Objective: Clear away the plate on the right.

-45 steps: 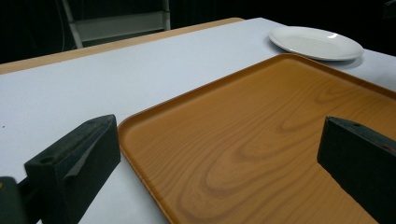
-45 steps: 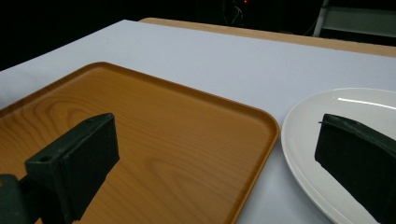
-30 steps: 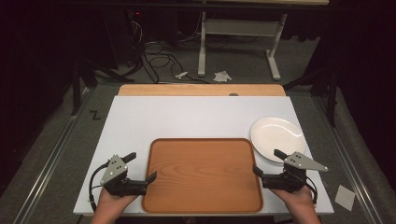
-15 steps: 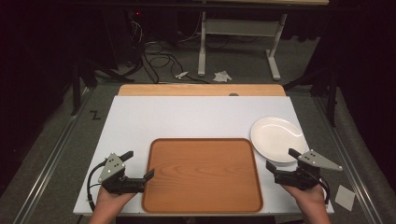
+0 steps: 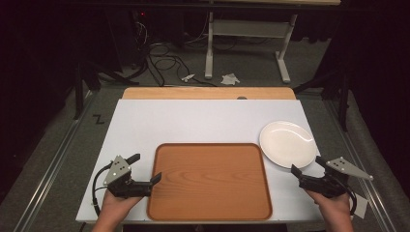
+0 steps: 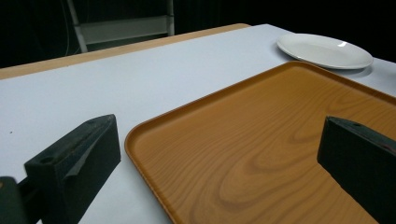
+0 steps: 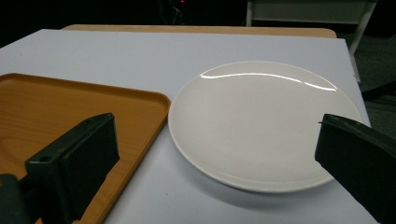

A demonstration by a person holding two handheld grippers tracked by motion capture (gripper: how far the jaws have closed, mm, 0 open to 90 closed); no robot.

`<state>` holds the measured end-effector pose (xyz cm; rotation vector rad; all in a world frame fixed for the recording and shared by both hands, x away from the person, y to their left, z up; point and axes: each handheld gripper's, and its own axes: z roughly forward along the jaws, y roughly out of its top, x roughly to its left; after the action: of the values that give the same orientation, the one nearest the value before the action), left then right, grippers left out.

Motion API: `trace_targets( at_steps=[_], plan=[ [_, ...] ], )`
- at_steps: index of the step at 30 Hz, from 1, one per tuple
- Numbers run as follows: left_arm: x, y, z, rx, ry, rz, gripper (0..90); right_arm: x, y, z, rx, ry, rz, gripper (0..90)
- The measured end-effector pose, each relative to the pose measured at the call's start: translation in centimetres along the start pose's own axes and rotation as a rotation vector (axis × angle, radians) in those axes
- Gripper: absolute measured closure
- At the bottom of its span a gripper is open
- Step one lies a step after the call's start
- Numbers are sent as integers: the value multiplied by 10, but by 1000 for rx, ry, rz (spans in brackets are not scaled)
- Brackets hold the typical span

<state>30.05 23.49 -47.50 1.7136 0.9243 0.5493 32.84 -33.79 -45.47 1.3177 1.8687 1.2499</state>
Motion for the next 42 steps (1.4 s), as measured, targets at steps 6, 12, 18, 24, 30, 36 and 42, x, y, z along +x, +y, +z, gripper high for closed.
trace_targets(
  at_steps=[6, 12, 18, 24, 30, 36, 42],
  plan=[
    [0, 1, 1, -5, -7, -1, 1, -12, -3, -8, -7, -38, 17, 8],
    [0, 1, 1, -6, -8, -2, 1, -16, -4, -7, -3, -45, 23, 8],
    [0, 1, 2, -1, -11, -2, 1, -11, -2, -6, -13, -28, 13, 8],
    [1, 0, 2, -5, -9, -5, 1, -4, 14, -1, -18, -16, -6, 8],
    [2, 0, 2, -8, -14, -9, 1, 1, 30, 14, 6, -25, -19, 10],
    [1, 0, 3, -5, -20, -1, 1, 7, 37, 31, 20, -50, -43, 10],
    [0, -1, 4, 3, -27, 6, 1, 8, 33, 43, 9, -41, -32, 30]
  ],
)
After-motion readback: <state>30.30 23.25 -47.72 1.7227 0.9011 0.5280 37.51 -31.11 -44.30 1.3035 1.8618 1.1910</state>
